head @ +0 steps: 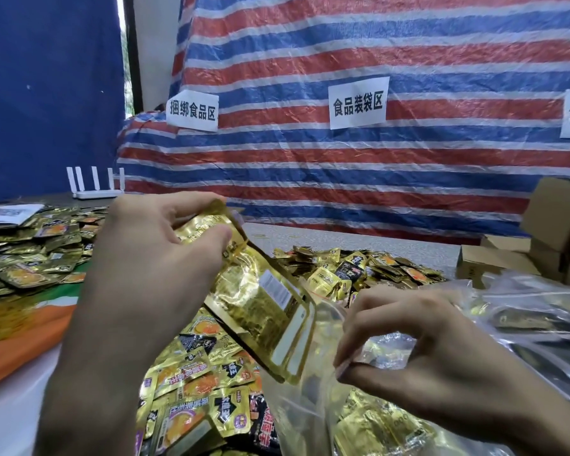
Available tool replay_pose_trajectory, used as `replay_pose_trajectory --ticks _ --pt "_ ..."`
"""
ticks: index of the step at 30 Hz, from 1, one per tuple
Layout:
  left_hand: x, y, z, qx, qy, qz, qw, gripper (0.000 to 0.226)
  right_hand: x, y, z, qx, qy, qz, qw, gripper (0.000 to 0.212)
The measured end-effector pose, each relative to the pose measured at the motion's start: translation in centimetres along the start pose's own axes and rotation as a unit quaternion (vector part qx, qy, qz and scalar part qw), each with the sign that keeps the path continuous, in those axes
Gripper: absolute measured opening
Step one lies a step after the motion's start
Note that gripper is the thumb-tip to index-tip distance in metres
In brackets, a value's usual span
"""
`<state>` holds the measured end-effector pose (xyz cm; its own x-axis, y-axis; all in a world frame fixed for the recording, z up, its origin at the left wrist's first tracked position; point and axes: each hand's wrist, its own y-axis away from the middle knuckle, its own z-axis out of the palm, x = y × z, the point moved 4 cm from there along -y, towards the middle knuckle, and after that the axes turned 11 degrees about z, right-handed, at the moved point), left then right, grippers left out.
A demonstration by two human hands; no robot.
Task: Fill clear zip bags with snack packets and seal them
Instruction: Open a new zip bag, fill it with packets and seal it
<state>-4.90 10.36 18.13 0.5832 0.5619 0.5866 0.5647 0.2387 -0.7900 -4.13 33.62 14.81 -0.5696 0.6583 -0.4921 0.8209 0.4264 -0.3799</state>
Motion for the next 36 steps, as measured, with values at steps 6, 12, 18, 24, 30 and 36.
replay_pose_trajectory --ticks 6,12,18,24,30,36 --pt "0.4 0.9 3.4 -0.101 -0.075 0.005 0.992 0.025 -0.5 -0.3 1.1 0.021 -0.024 -0.021 0.999 0.008" --pt "0.0 2.5 8.7 -0.175 -0.142 0.022 0.974 0.016 -0.2 -0.8 1.8 0.077 -0.002 -0.019 0.997 0.008" --pt "-1.0 2.6 10.9 -0.348 -0.019 0.02 0.937 0.025 0.8 -1.2 2.0 0.123 -0.02 0.005 0.992 0.01" --pt "-0.7 2.1 9.0 -0.463 -0.035 0.076 0.883 0.087 1.4 -1.1 1.8 0.16 0.019 0.049 0.986 0.013" --pt "-1.0 1.6 5.9 -0.468 -0.07 0.157 0.867 0.052 1.1 -1.2 1.5 0.215 0.029 0.052 0.975 0.01" --pt "-2.2 0.6 5.4 -0.479 -0.003 0.132 0.868 0.018 0.7 -1.1 2.4 0.025 0.006 0.022 0.999 0.023"
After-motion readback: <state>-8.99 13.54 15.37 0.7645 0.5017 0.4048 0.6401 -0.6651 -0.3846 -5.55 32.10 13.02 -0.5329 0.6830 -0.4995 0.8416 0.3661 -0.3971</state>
